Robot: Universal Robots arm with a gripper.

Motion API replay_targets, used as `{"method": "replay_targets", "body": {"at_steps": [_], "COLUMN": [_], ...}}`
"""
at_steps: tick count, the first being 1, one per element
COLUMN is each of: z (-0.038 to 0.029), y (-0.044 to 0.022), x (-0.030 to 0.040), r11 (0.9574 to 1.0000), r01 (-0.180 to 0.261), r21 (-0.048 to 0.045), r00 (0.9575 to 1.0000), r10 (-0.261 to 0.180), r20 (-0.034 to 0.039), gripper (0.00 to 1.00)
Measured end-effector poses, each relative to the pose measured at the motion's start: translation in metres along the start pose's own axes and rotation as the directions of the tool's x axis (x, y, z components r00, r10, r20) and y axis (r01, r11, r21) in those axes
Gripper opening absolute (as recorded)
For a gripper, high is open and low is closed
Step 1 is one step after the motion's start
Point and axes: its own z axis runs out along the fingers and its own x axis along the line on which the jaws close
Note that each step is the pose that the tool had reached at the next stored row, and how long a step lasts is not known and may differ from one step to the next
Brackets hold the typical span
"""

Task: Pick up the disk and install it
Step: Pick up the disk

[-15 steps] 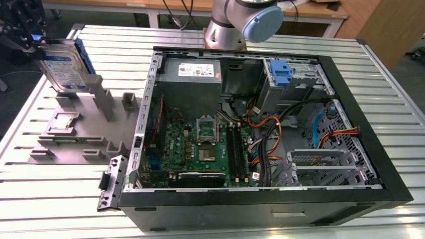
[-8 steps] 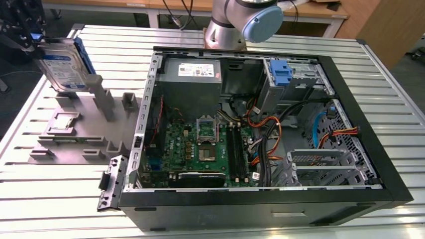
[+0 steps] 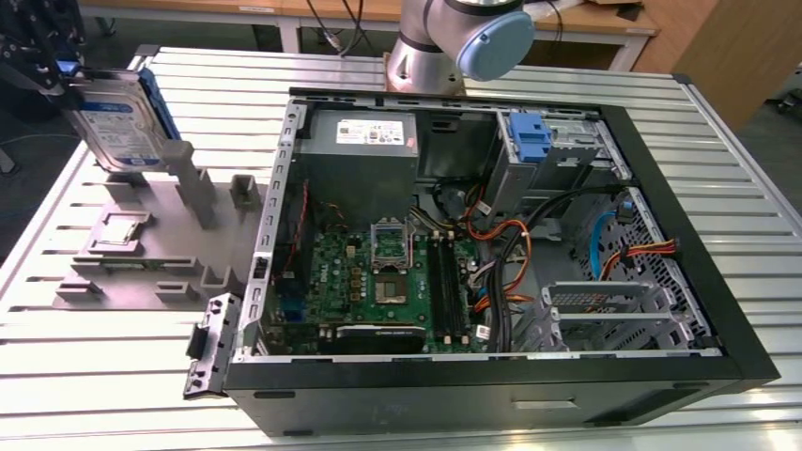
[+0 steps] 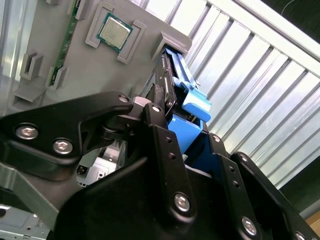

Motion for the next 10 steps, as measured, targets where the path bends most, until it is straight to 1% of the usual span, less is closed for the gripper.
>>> {"method": "replay_targets", "body": {"at_steps": [10], "z": [-0.0044], "y": [-0.0001], "x": [0.0002], "r11": [1.0000], "r01": [0.000], "r21": [-0.0001], "r00": [1.0000], "r10": [0.000], "r20": [0.0000], "gripper": [0.37]}}
